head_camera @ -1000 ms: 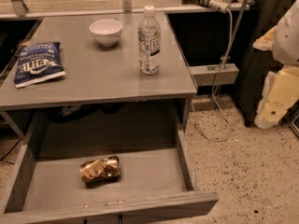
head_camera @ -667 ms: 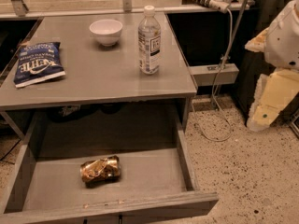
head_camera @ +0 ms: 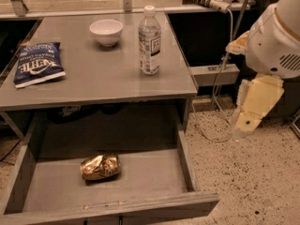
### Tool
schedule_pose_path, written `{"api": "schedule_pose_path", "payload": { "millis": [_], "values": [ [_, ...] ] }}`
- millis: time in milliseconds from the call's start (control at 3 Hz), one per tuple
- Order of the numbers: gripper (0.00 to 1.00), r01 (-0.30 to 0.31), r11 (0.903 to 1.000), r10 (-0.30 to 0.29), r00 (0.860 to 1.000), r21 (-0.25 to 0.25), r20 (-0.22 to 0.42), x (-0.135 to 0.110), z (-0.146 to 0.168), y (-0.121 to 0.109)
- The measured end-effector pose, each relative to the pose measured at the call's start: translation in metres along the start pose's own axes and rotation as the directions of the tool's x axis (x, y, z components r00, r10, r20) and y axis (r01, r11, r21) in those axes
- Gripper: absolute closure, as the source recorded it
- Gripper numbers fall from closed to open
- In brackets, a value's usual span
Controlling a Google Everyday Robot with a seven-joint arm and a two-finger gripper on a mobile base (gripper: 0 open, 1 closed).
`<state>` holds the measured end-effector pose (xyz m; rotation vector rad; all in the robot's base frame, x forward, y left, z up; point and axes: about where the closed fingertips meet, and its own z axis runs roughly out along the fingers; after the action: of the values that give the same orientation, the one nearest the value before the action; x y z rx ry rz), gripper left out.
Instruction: Pick orange can from top drawer and place on counter
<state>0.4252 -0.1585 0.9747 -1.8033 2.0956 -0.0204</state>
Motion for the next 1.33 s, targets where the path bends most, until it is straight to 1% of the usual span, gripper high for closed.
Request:
{"api": "schedule_pose_path", "payload": {
  "millis": [333,667,1000,1333],
  "values": [
    [0.0,0.039,0.9985,-0.038,0.999,-0.039,0.013,-0.018,0.023,0.024],
    [0.0,0.106,0.9906,-0.101,0.993,-0.086,0.056,-0.058,0.064,0.055],
    [0.0,0.135,0.9789,-0.12,0.987,-0.154,0.102,-0.09,0.103,0.082],
    [0.0,0.138,0.978,-0.123,0.987,-0.156,0.102,-0.091,0.106,0.084]
  ]
}}
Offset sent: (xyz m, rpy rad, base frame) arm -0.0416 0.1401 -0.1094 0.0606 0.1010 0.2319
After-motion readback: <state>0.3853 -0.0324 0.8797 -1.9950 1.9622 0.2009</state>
